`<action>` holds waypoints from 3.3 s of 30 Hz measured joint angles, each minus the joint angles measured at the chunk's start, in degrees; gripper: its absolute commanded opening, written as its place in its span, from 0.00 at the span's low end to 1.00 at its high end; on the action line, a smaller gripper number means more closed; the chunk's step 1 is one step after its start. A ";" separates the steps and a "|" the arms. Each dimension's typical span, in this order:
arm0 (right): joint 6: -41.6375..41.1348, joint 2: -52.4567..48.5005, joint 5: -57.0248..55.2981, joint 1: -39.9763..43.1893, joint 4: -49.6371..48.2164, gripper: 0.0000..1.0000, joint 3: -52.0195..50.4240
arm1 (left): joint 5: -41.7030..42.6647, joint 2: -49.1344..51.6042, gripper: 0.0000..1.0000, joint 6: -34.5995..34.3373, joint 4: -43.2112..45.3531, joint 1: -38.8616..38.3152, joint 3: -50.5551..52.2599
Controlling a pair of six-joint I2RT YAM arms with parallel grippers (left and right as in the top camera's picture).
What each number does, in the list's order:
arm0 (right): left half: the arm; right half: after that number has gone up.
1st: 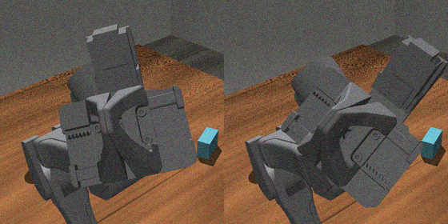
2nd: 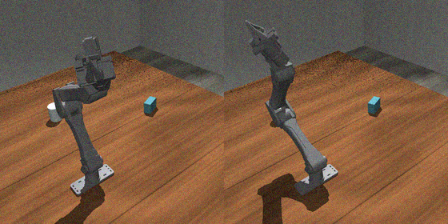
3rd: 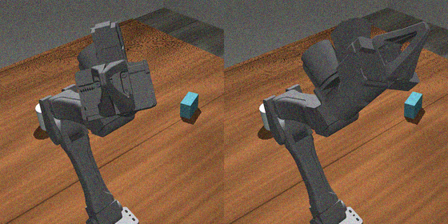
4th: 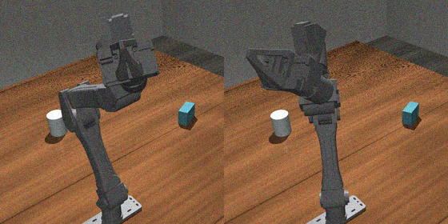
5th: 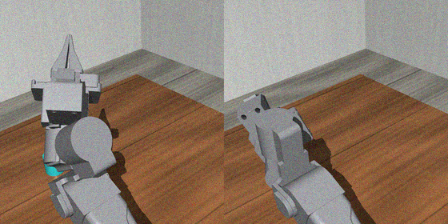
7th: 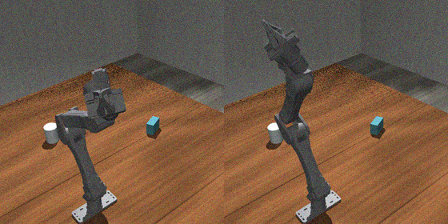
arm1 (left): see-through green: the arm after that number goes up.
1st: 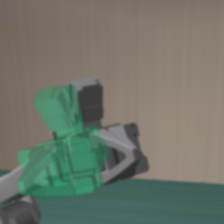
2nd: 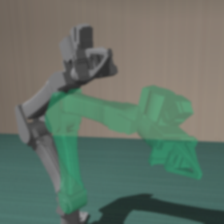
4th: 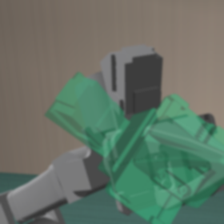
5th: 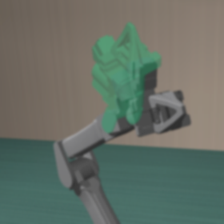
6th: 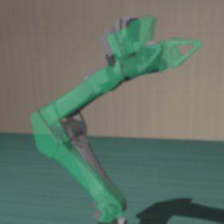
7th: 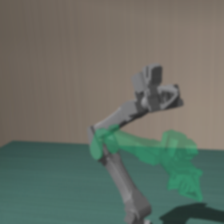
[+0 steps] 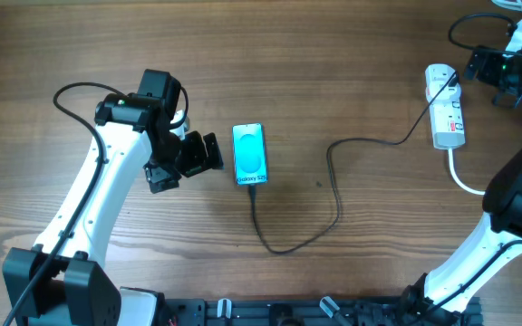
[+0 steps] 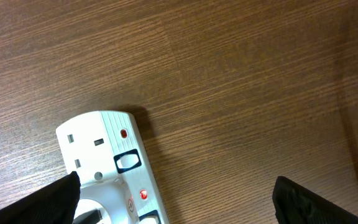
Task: Plug charger to phone and switch on socket
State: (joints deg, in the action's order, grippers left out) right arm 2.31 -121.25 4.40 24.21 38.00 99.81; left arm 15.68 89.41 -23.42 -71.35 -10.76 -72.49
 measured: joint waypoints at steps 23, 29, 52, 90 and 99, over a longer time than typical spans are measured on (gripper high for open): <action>0.00 43.63 -0.24 -0.02 0.09 1.00 -0.15 | -0.02 0.00 1.00 0.00 0.07 0.00 0.13; 0.04 62.40 -0.24 -0.02 4.39 1.00 0.24 | -0.02 -0.31 1.00 0.00 0.55 0.00 0.42; 0.59 67.80 -0.42 -0.02 -74.05 1.00 -36.11 | -0.85 -26.67 1.00 0.22 66.75 11.30 22.86; 0.59 112.63 -0.42 1.14 -85.18 1.00 -84.39 | -0.81 -88.63 1.00 0.22 77.88 13.18 69.05; 0.59 119.99 -0.42 1.14 -82.90 1.00 -99.49 | -0.85 -88.67 1.00 0.22 79.54 13.18 71.08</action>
State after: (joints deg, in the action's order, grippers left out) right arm 2.90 -1.26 3.99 25.34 -44.91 0.32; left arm 14.83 0.73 -23.20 8.19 2.42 -1.41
